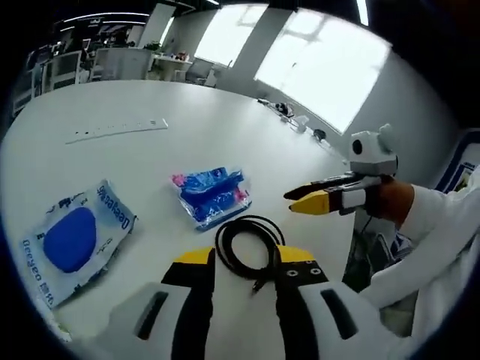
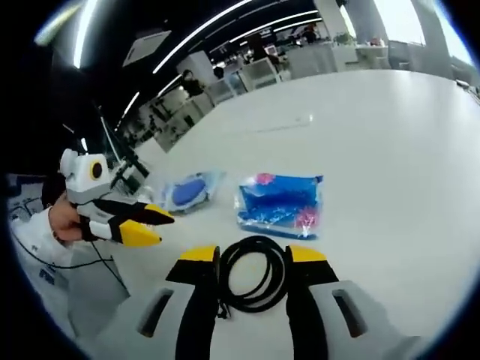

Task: Arrange the tabletop items into an orderly group along one side of the table until the central work area is clear of visible clutter.

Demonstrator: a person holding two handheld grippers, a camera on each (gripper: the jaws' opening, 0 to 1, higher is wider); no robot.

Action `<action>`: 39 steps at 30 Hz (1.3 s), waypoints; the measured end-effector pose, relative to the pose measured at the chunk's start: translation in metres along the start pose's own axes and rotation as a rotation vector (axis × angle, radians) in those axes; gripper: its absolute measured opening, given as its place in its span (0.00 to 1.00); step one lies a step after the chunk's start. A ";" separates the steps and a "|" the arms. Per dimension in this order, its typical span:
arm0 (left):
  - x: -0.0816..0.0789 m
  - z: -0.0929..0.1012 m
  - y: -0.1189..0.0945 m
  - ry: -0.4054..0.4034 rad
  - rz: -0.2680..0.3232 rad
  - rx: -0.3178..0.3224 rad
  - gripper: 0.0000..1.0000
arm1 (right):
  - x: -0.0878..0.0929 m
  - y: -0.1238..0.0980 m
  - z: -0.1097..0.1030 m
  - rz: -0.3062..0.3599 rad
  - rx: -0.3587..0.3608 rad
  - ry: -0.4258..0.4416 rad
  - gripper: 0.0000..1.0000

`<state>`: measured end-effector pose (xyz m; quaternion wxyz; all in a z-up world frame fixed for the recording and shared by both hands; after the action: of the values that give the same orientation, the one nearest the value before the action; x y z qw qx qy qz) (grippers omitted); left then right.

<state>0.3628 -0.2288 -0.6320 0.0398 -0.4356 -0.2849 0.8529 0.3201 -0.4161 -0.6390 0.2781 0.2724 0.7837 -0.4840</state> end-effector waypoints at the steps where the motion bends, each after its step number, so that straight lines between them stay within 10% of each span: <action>1: -0.001 0.000 -0.002 0.002 0.002 -0.002 0.32 | -0.001 0.000 -0.001 0.000 -0.001 -0.006 0.34; 39: -0.010 -0.035 -0.129 0.023 0.097 -0.145 0.52 | -0.038 0.009 -0.065 0.071 -0.066 -0.092 0.48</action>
<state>0.3729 -0.1087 -0.5736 -0.0299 -0.4604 -0.3239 0.8260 0.3417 -0.3597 -0.5934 0.3397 0.2680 0.7756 -0.4596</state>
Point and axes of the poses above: the point that each gripper's makers call its tool centre point, and the gripper's own axes: y roughly forward along the fingers, z roughly to its right, x roughly out of its underside, the point moved 6 cm from there along -y, roughly backward along the fingers, and after that the axes turned 3 degrees about x, right-handed, at the moved point
